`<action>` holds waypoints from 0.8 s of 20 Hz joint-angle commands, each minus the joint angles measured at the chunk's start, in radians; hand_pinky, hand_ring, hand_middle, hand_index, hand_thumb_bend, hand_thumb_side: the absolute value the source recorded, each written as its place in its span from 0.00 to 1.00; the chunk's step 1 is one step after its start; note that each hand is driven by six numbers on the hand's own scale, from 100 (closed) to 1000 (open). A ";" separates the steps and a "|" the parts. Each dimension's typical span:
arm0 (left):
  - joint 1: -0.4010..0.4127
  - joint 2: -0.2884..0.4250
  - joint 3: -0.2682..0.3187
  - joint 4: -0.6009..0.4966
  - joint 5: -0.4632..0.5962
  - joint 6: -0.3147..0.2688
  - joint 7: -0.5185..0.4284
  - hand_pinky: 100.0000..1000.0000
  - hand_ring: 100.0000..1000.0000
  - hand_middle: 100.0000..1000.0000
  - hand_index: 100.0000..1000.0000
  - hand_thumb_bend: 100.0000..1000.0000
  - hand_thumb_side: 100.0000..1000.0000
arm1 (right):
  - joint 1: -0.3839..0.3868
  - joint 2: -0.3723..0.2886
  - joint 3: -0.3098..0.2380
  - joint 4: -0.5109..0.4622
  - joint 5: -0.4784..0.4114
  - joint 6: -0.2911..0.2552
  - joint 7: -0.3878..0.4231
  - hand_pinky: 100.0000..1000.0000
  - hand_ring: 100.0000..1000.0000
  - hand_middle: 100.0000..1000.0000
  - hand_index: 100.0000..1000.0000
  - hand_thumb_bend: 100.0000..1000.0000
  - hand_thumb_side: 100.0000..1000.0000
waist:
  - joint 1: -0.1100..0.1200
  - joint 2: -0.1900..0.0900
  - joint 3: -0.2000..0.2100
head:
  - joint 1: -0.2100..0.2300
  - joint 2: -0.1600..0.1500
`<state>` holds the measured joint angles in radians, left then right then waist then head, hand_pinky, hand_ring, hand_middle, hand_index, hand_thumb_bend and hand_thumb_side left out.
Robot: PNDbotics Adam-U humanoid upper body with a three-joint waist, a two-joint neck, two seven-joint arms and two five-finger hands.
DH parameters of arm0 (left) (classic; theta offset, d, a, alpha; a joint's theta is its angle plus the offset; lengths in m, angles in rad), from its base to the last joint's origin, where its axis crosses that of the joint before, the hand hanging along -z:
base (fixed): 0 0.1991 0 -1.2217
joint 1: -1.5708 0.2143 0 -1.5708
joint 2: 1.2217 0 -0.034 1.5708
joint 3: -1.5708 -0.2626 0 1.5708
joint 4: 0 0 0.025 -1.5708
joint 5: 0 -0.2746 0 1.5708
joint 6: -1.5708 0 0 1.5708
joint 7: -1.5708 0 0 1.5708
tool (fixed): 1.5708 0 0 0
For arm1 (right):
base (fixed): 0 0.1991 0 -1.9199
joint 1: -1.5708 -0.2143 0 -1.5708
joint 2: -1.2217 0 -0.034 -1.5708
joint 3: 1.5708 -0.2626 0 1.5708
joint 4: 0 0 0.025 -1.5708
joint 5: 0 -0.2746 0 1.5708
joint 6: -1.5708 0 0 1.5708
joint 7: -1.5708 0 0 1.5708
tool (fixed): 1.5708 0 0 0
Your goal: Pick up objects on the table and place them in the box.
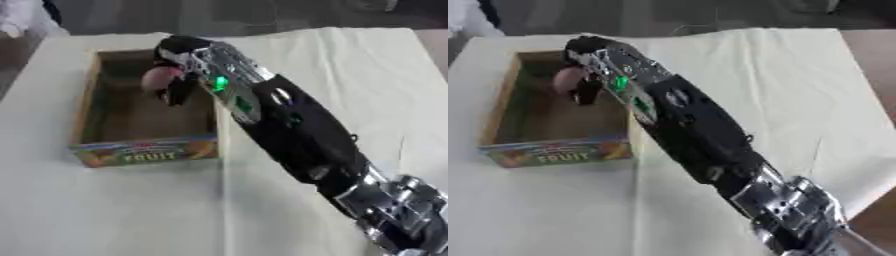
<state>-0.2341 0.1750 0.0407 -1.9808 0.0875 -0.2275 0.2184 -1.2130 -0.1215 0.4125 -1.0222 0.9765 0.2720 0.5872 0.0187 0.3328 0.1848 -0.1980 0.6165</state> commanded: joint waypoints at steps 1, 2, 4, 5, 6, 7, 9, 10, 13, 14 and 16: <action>-0.011 0.009 -0.003 -0.019 0.005 -0.001 -0.006 0.71 0.55 0.57 0.80 0.00 0.57 | -0.032 0.014 -0.017 0.036 0.025 -0.026 0.005 0.70 0.76 0.52 0.41 0.00 0.00 | 0.003 -0.017 0.003 | -0.005 -0.010; -0.012 0.009 -0.003 -0.019 0.006 0.000 -0.006 0.71 0.55 0.57 0.80 0.00 0.57 | -0.032 0.018 -0.020 0.048 0.029 -0.035 0.009 0.71 0.76 0.56 0.42 0.00 0.00 | 0.003 -0.016 0.004 | -0.004 -0.010; -0.012 0.009 -0.003 -0.019 0.006 0.000 -0.005 0.71 0.55 0.57 0.80 0.00 0.57 | -0.033 0.027 -0.029 0.070 0.036 -0.046 0.014 0.71 0.78 0.61 0.44 0.00 0.00 | 0.003 -0.016 0.005 | -0.001 -0.011; -0.012 0.009 -0.004 -0.019 0.006 0.000 -0.005 0.71 0.55 0.57 0.80 0.00 0.57 | -0.033 0.030 -0.034 0.080 0.041 -0.050 0.013 0.72 0.79 0.63 0.46 0.00 0.00 | 0.003 -0.016 0.005 | 0.000 -0.012; -0.013 0.009 -0.004 -0.019 0.007 0.000 -0.006 0.71 0.55 0.57 0.80 0.00 0.57 | -0.034 0.033 -0.038 0.089 0.045 -0.053 0.012 0.72 0.79 0.65 0.47 0.00 0.00 | 0.003 -0.015 0.005 | 0.001 -0.012; -0.012 0.009 -0.004 -0.019 0.007 0.000 -0.006 0.71 0.55 0.57 0.80 0.00 0.58 | -0.033 0.036 -0.042 0.099 0.049 -0.056 0.010 0.72 0.80 0.66 0.48 0.00 0.00 | 0.003 -0.015 0.006 | 0.001 -0.012; -0.013 0.008 -0.004 -0.019 0.007 0.000 -0.006 0.71 0.55 0.57 0.80 0.00 0.57 | -0.034 0.040 -0.048 0.116 0.058 -0.061 0.006 0.73 0.81 0.69 0.53 0.00 0.00 | 0.002 -0.014 0.006 | 0.001 -0.012; -0.013 0.008 -0.004 -0.019 0.007 0.000 -0.006 0.71 0.55 0.57 0.80 0.00 0.57 | -0.034 0.042 -0.050 0.124 0.062 -0.067 0.006 0.73 0.81 0.70 0.55 0.00 0.00 | 0.002 -0.014 0.007 | 0.001 -0.012; -0.013 0.008 -0.003 -0.019 0.007 0.000 -0.006 0.71 0.55 0.57 0.80 0.00 0.57 | -0.035 0.045 -0.055 0.138 0.063 -0.085 0.017 0.74 0.83 0.73 0.66 0.04 0.00 | 0.002 -0.013 0.007 | 0.001 -0.012; -0.013 0.008 -0.004 -0.019 0.007 0.000 -0.006 0.71 0.55 0.57 0.80 0.00 0.57 | -0.035 0.045 -0.056 0.140 0.061 -0.091 0.026 0.75 0.84 0.74 0.69 0.15 0.00 | 0.002 -0.013 0.006 | 0.001 -0.012; -0.013 0.008 -0.004 -0.019 0.007 0.000 -0.007 0.71 0.55 0.57 0.80 0.00 0.57 | -0.036 0.046 -0.058 0.143 0.060 -0.100 0.043 0.75 0.84 0.75 0.73 0.22 0.00 | 0.002 -0.013 0.006 | 0.001 -0.012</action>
<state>-0.2379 0.1750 0.0354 -1.9808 0.0883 -0.2250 0.2155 -1.2230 -0.0747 0.3639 -0.8731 1.0324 0.1798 0.6213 0.0169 0.3384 0.1898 -0.1968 0.6134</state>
